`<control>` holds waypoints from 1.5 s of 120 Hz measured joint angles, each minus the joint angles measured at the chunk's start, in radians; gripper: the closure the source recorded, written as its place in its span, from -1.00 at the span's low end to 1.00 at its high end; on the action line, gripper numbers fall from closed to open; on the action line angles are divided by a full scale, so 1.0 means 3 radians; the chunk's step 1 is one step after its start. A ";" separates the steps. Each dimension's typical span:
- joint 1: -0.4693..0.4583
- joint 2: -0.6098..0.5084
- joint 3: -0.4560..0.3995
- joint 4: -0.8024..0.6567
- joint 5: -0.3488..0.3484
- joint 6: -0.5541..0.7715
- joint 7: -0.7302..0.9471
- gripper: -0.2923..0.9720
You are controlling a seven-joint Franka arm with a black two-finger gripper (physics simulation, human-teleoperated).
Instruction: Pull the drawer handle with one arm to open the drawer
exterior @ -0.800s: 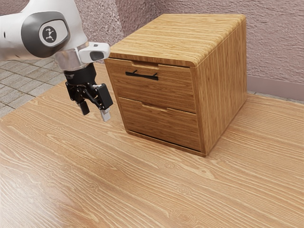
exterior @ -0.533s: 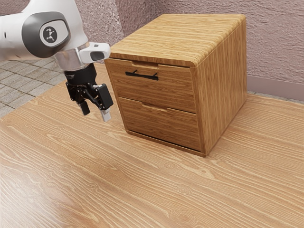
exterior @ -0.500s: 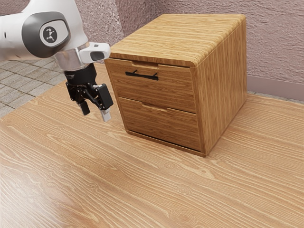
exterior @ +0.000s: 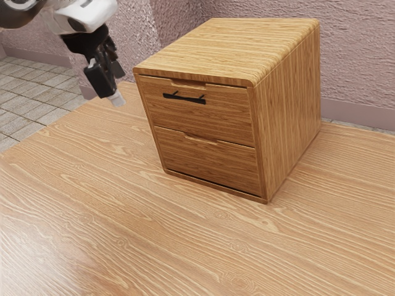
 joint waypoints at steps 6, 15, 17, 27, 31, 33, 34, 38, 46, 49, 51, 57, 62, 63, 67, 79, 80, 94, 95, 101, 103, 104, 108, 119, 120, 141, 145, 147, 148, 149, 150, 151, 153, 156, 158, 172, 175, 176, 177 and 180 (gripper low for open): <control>0.0014 0.0034 -0.0029 0.0000 -0.0001 0.0031 0.0236 -0.54; 0.0012 0.0056 -0.0049 -0.0004 -0.0051 0.0042 0.0554 -0.54; 0.0009 0.0059 -0.0049 -0.0004 -0.0073 0.0033 0.0620 -0.54; -0.0019 0.0092 -0.0041 -0.0018 -0.0166 -0.0051 0.0921 -0.54; -0.0045 0.0175 -0.0019 -0.0018 -0.0187 -0.0079 0.1030 -0.54; -0.0049 0.0219 -0.0009 -0.0015 -0.0196 -0.0089 0.1082 -0.53; -0.0048 0.0242 -0.0004 -0.0013 -0.0200 -0.0092 0.1107 -0.53; -0.0016 0.0319 0.0013 -0.0007 -0.0213 -0.0098 0.1205 -0.53; 0.0141 0.0418 0.0031 0.0023 -0.0231 -0.0084 0.1384 -0.53; 0.0192 0.0442 0.0026 0.0038 -0.0235 -0.0078 0.1446 -0.53; 0.0215 0.0453 0.0021 0.0044 -0.0237 -0.0074 0.1486 -0.53; 0.0222 0.0465 0.0008 0.0054 -0.0241 -0.0066 0.1598 -0.53; 0.0192 0.0466 0.0003 0.0055 -0.0236 -0.0057 0.1678 -0.53; 0.0186 0.0464 0.0002 0.0055 -0.0235 -0.0055 0.1694 -0.53; 0.0161 0.0457 0.0000 0.0046 -0.0232 -0.0047 0.1753 -0.53; 0.0147 0.0440 0.0009 0.0026 -0.0207 -0.0028 0.1926 -0.53; 0.0150 0.0439 0.0010 0.0025 -0.0204 -0.0027 0.1940 -0.53; 0.0175 0.0435 0.0017 0.0021 -0.0184 0.0002 0.2141 -0.53; 0.0175 0.0437 0.0015 0.0021 -0.0184 0.0008 0.2153 -0.53; 0.0169 0.0445 0.0008 0.0022 -0.0183 0.0048 0.2227 -0.53; 0.0166 0.0448 0.0006 0.0025 -0.0183 0.0061 0.2250 -0.53; 0.0165 0.0449 0.0005 0.0027 -0.0183 0.0068 0.2261 -0.53; 0.0161 0.0458 0.0003 0.0033 -0.0184 0.0098 0.2305 -0.53; 0.0166 0.0485 -0.0003 0.0053 -0.0187 0.0175 0.2412 -0.53; 0.0167 0.0487 -0.0003 0.0054 -0.0187 0.0182 0.2420 -0.53; 0.0163 0.0531 -0.0010 0.0060 -0.0196 0.0330 0.2574 -0.53; 0.0159 0.0530 -0.0012 0.0061 -0.0198 0.0357 0.2598 -0.53; 0.0158 0.0531 -0.0013 0.0061 -0.0198 0.0370 0.2609 -0.53; 0.0157 0.0531 -0.0013 0.0061 -0.0198 0.0377 0.2615 -0.53; 0.0157 0.0531 -0.0013 0.0061 -0.0199 0.0383 0.2620 -0.53; 0.0156 0.0532 -0.0013 0.0061 -0.0200 0.0390 0.2625 -0.53; 0.0156 0.0532 -0.0014 0.0061 -0.0200 0.0396 0.2630 -0.53; 0.0156 0.0532 -0.0014 0.0061 -0.0203 0.0407 0.2641 -0.53; 0.0158 0.0535 -0.0015 0.0062 -0.0212 0.0425 0.2655 -0.53; 0.0159 0.0539 -0.0017 0.0066 -0.0217 0.0436 0.2664 -0.53; 0.0162 0.0617 -0.0019 0.0160 -0.0239 0.0493 0.2719 -0.53; 0.0162 0.0632 -0.0020 0.0180 -0.0242 0.0501 0.2728 -0.53; 0.0162 0.0635 -0.0021 0.0185 -0.0243 0.0504 0.2731 -0.53; 0.0162 0.0639 -0.0021 0.0189 -0.0243 0.0507 0.2734 -0.53; 0.0162 0.0649 -0.0021 0.0199 -0.0245 0.0513 0.2742 -0.53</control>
